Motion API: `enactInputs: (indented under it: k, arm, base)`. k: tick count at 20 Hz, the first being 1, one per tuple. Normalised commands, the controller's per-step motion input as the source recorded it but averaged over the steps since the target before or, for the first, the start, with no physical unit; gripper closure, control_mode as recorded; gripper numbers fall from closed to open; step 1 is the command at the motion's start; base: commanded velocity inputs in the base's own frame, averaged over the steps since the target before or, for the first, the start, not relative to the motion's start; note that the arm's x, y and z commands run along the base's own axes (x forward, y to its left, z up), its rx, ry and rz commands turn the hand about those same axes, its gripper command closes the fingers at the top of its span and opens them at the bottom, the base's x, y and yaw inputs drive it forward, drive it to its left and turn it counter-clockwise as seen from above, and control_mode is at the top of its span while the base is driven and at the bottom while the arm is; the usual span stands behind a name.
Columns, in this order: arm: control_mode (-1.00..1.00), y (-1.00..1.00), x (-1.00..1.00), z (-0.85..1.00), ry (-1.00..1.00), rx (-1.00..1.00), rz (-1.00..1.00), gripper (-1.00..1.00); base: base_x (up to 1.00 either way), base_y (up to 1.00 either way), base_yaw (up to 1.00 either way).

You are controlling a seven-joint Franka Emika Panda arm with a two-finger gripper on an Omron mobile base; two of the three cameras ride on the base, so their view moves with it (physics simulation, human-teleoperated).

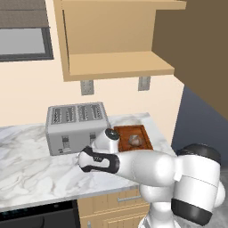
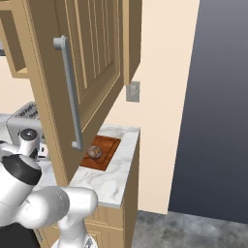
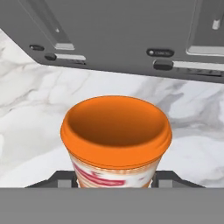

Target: Pick the bread, place it on the cutting board, pick the jam, place it on the counter, and close the cabinet.

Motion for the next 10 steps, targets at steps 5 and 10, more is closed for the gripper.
enactInputs:
  k: [5,10]
  arm:
    - [-1.00,0.16,0.16,-0.14,0.00,0.00,0.00,1.00]
    - [-1.00,0.17,0.17,-0.15,0.00,0.00,0.00,1.00]
  base:
    - [0.00,0.00,0.00]
    - [0.00,0.00,0.00]
